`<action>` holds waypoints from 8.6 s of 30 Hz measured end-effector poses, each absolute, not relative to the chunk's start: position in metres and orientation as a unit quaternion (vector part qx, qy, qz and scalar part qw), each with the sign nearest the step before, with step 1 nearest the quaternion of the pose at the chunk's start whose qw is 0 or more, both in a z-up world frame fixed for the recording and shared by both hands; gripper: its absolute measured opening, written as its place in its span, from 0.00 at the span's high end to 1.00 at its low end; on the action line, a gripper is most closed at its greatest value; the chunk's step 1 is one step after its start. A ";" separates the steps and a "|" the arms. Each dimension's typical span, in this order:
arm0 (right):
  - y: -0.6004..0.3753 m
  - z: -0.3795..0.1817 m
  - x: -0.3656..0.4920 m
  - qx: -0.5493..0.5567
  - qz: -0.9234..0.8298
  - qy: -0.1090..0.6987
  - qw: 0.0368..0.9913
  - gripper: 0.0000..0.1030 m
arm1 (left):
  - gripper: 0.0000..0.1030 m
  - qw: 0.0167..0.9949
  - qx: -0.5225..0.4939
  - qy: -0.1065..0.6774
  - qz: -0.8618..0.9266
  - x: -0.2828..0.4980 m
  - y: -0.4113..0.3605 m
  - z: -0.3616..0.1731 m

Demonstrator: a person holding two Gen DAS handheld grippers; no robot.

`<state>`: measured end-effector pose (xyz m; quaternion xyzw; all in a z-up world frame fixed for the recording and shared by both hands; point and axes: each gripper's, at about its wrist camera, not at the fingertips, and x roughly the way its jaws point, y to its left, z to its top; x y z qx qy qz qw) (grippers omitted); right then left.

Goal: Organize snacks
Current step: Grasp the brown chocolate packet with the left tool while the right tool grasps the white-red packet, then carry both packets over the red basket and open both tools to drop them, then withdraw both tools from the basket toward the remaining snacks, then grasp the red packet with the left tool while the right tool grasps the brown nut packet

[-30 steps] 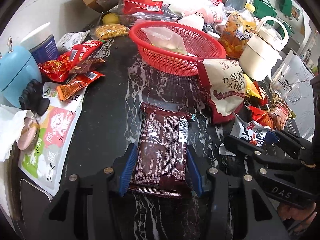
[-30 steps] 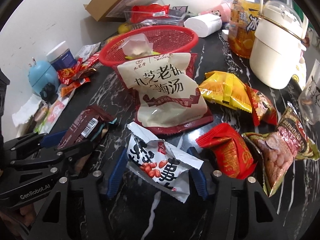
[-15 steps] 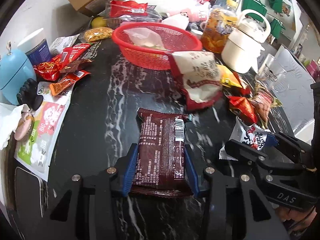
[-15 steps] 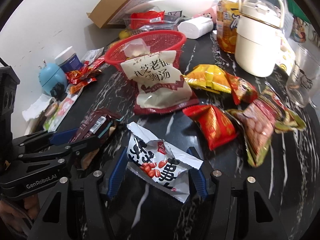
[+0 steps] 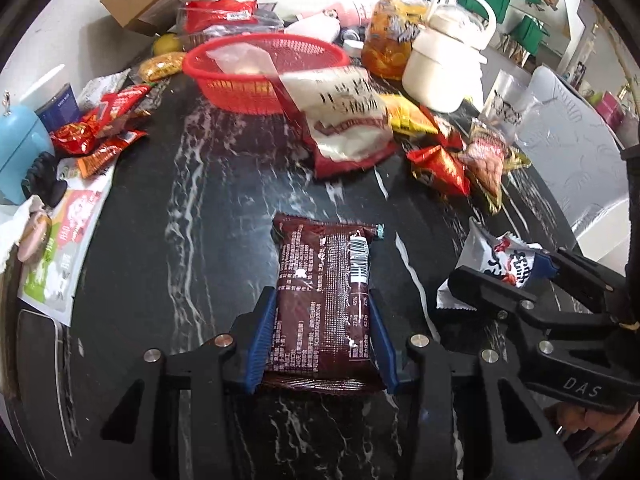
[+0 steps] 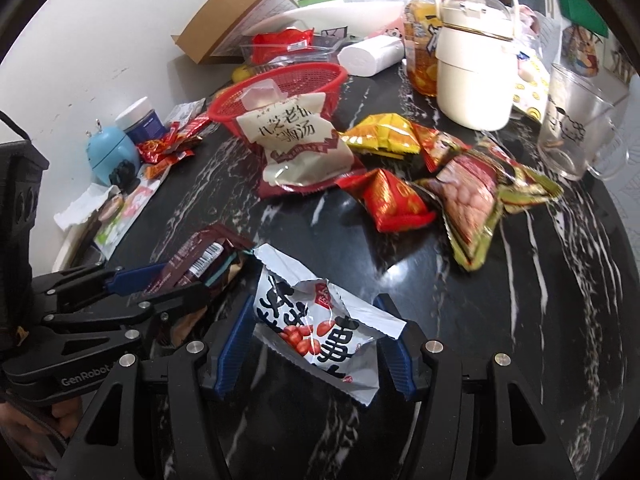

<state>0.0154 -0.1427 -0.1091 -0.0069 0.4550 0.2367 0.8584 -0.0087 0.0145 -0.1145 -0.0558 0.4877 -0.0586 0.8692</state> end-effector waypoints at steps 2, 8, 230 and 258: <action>-0.146 -0.111 0.013 -0.005 0.235 0.457 0.858 0.42 | 0.58 0.870 -0.045 0.488 -0.056 -0.009 0.011 -0.115; -0.152 -0.113 0.009 -0.004 0.232 0.460 0.857 0.42 | 0.52 0.866 -0.035 0.497 -0.049 -0.005 0.007 -0.120; -0.232 -0.097 0.116 -0.016 0.207 0.446 0.871 0.18 | 0.55 0.859 -0.016 0.483 -0.167 0.110 -0.082 -0.105; -0.231 -0.115 0.120 0.002 0.245 0.464 0.851 0.46 | 0.38 0.834 -0.008 0.514 -0.198 0.123 -0.082 -0.121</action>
